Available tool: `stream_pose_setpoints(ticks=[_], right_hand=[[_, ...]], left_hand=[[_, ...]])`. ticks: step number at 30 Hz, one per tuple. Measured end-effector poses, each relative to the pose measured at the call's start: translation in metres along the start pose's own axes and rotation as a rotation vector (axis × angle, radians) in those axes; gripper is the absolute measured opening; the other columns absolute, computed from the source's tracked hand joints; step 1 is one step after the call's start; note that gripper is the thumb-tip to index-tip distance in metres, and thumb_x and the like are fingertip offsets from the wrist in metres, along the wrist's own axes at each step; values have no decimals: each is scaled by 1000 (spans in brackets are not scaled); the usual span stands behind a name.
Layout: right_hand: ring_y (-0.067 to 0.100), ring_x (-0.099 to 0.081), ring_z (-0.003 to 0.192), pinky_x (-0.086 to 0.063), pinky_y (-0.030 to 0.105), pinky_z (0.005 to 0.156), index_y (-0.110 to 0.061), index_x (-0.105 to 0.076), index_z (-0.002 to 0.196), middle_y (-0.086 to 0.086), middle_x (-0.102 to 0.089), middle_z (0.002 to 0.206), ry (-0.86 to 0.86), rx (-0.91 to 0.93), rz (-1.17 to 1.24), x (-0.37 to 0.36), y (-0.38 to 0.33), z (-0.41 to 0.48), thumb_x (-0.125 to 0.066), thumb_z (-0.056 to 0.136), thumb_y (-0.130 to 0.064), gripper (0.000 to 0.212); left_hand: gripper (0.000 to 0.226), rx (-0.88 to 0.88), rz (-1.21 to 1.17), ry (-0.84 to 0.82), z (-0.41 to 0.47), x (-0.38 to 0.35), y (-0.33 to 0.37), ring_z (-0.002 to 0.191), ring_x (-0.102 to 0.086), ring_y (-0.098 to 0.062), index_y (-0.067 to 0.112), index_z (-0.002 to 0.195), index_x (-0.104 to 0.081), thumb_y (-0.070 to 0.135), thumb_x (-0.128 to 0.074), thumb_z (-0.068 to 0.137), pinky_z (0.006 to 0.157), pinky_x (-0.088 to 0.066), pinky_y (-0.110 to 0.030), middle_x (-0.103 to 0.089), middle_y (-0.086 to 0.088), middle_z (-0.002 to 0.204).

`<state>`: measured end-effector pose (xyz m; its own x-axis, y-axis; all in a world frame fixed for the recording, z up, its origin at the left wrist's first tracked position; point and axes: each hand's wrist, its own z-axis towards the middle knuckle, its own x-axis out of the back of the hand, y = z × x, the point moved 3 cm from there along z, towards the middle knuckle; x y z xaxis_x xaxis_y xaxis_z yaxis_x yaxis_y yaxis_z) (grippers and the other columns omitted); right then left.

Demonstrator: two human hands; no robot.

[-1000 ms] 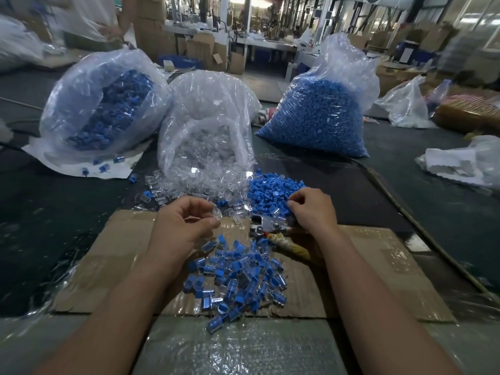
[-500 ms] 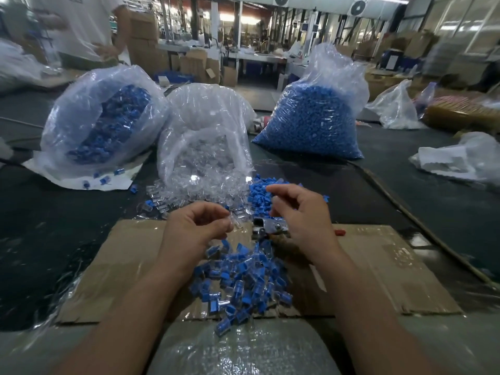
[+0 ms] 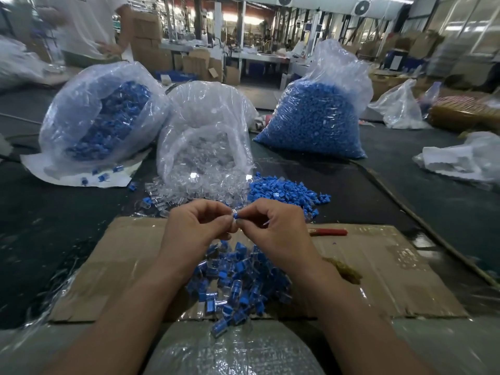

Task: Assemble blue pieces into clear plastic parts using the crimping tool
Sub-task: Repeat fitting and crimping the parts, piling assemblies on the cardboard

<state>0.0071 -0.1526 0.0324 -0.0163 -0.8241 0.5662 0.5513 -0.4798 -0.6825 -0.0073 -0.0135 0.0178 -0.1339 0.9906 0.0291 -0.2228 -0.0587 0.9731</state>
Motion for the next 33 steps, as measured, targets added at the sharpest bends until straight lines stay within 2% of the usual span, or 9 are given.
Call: stream_pose_setpoints(ticks=[4, 7, 10, 13, 17, 21, 25, 30, 33], right_hand=[[3, -61, 69, -51, 16, 67, -11, -71, 90, -2, -69, 79, 21, 18, -24, 1, 1, 0, -70, 79, -11, 11], [0, -59, 69, -50, 13, 69, -11, -70, 94, -12, -62, 76, 31, 40, -11, 2, 0, -1, -72, 78, -14, 17], [4, -62, 76, -52, 15, 70, -11, -71, 98, -15, -60, 80, 55, 59, 52, 4, 0, -1, -74, 75, -14, 23], [0, -64, 76, -51, 13, 68, -19, -70, 98, -18, -64, 79, 30, 40, 196, 3, -1, -2, -73, 75, -12, 25], [2, -65, 72, -51, 14, 66, -21, -68, 97, -13, -67, 76, 33, 72, 262, 4, -3, -3, -73, 74, -15, 24], [7, -65, 73, -55, 25, 68, -20, -69, 97, -8, -68, 77, 18, 99, 254, 3, -2, -3, -75, 72, -13, 27], [9, -64, 75, -55, 25, 71, -19, -68, 101, -1, -69, 83, -43, 115, 190, 2, -1, -3, -78, 67, -13, 36], [10, -66, 76, -56, 29, 72, -13, -71, 96, -1, -70, 85, -8, 93, 211, 2, 1, -3, -76, 70, -11, 26], [11, -67, 77, -57, 32, 71, -13, -70, 97, 2, -71, 85, 9, 109, 227, 3, 1, -3, -75, 70, -10, 28]], left_hand=[[21, -3, 3, -34, -1, -3, 1, 59, -67, -13, 14, 70, -66, -6, -68, 72, 54, -52, -16, -70, -3, 64], [15, 9, -46, -50, 0, -1, 1, 58, -67, -14, 10, 72, -67, -5, -68, 72, 53, -51, -16, -70, -5, 64], [8, 58, -108, -90, 1, 1, 0, 57, -66, -15, 2, 76, -67, -2, -70, 70, 52, -50, -17, -69, -9, 64], [7, 125, -215, -120, 1, 2, 0, 58, -65, -17, 7, 68, -71, 5, -71, 62, 54, -51, -20, -68, -10, 64], [7, 164, -274, -146, -1, 1, 3, 59, -66, -18, 12, 62, -72, 11, -72, 55, 53, -52, -21, -68, -10, 65], [4, 197, -269, -132, -2, 1, 4, 54, -64, -17, 9, 58, -70, 8, -69, 55, 49, -52, -20, -67, -10, 61], [9, 222, -266, -87, 0, 2, 1, 47, -60, -13, 4, 65, -64, 3, -66, 56, 42, -48, -19, -65, -8, 57], [15, 240, -256, -98, 0, 3, 0, 51, -64, -15, 5, 67, -64, 9, -68, 53, 44, -49, -19, -67, -10, 59], [7, 269, -309, -120, -1, 3, 1, 50, -64, -17, 9, 58, -68, 7, -68, 51, 44, -49, -19, -67, -11, 59]])
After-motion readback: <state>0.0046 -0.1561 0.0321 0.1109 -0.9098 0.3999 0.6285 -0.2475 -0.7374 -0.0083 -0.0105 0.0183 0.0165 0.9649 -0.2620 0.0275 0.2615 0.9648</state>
